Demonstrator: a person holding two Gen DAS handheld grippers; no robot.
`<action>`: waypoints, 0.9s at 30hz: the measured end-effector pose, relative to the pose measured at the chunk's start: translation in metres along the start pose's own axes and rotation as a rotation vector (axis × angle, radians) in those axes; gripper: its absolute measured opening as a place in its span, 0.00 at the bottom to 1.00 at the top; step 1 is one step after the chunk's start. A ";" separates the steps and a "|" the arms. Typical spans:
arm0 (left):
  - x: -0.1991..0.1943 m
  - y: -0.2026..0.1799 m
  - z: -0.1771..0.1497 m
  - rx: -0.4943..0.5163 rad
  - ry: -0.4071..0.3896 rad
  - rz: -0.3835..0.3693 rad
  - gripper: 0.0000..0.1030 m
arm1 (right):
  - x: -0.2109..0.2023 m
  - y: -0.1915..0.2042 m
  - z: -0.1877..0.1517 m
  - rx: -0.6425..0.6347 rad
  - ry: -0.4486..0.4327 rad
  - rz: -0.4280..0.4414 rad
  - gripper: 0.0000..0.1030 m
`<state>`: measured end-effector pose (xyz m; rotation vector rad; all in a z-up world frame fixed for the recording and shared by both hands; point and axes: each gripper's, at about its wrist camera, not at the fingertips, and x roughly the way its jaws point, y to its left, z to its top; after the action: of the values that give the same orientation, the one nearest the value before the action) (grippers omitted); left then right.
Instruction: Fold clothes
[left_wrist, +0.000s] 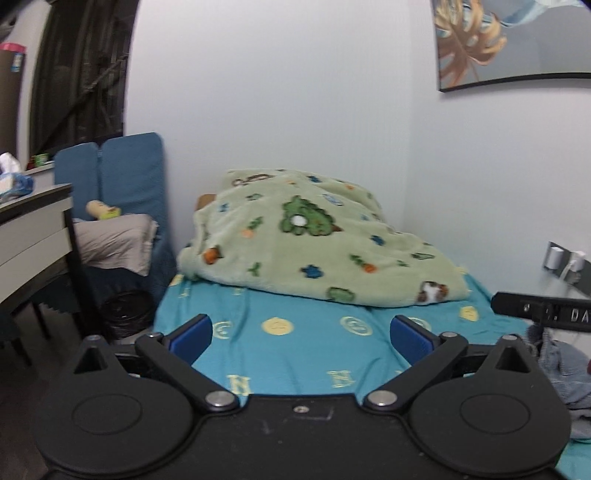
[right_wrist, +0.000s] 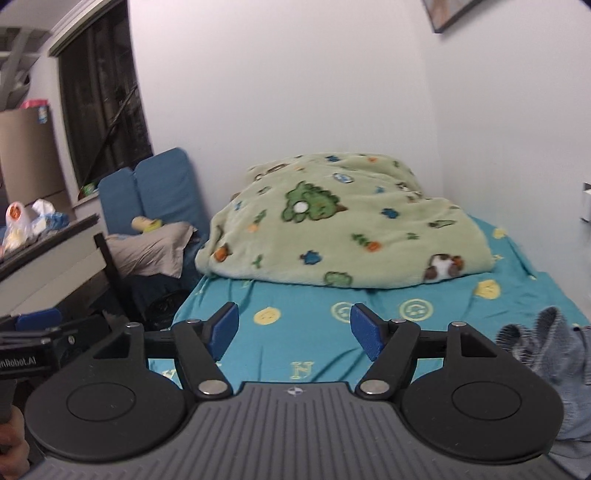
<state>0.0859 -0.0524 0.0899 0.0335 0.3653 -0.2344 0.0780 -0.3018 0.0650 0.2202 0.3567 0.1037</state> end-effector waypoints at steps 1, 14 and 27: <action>0.003 0.003 -0.006 -0.003 0.002 0.009 1.00 | 0.004 0.002 -0.005 0.002 0.001 -0.001 0.68; 0.050 0.016 -0.062 -0.040 0.074 0.038 1.00 | 0.025 0.005 -0.066 -0.067 -0.010 -0.045 0.70; 0.049 0.018 -0.072 -0.042 0.068 0.066 1.00 | 0.028 0.014 -0.076 -0.139 -0.015 -0.014 0.92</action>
<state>0.1098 -0.0401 0.0052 0.0116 0.4356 -0.1605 0.0765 -0.2697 -0.0106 0.0806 0.3343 0.1123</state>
